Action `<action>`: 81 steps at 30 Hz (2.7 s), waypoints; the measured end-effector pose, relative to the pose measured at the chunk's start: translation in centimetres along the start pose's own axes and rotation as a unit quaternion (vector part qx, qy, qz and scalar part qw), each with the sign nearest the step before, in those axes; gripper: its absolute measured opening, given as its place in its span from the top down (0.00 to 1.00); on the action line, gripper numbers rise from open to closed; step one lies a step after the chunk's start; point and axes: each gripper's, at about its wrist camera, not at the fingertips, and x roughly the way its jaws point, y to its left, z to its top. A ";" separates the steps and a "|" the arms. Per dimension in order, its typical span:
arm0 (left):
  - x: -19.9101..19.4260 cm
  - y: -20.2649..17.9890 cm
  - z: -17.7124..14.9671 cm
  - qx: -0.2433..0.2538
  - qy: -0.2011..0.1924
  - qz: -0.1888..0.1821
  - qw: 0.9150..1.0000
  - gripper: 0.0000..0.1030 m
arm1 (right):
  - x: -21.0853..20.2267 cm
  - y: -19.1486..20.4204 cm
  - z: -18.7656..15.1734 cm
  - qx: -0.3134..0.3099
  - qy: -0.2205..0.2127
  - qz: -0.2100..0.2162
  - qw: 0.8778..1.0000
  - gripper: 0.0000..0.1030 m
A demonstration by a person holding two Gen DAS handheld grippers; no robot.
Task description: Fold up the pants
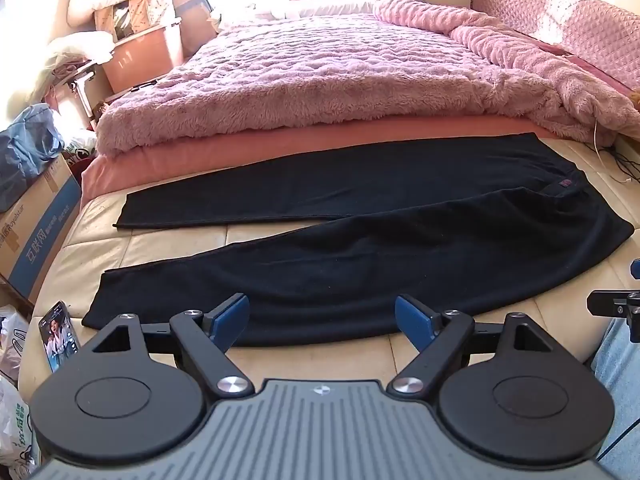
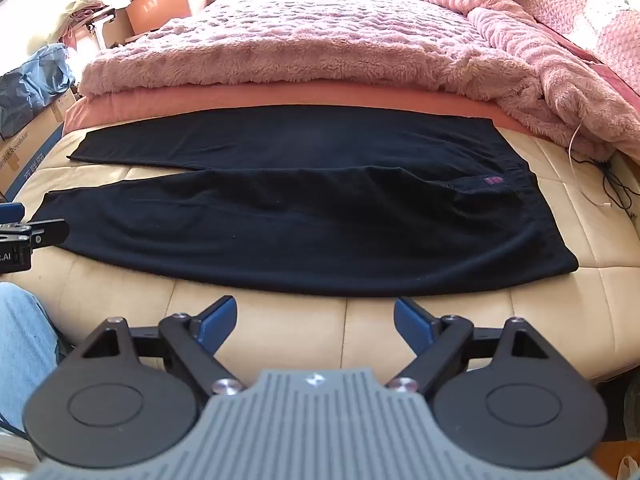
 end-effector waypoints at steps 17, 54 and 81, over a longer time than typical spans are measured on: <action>-0.1 0.3 -0.1 -0.009 0.009 0.001 1.000 0.06 | -0.5 0.2 -0.3 -0.007 -0.002 -0.003 1.000 0.20; 0.1 0.0 -0.2 0.004 0.007 -0.010 1.000 0.06 | -0.2 0.5 -0.1 -0.009 0.001 -0.007 1.000 0.20; -0.3 0.3 -0.3 0.006 0.001 -0.019 1.000 0.06 | -0.6 1.0 0.3 -0.014 -0.001 -0.008 1.000 0.20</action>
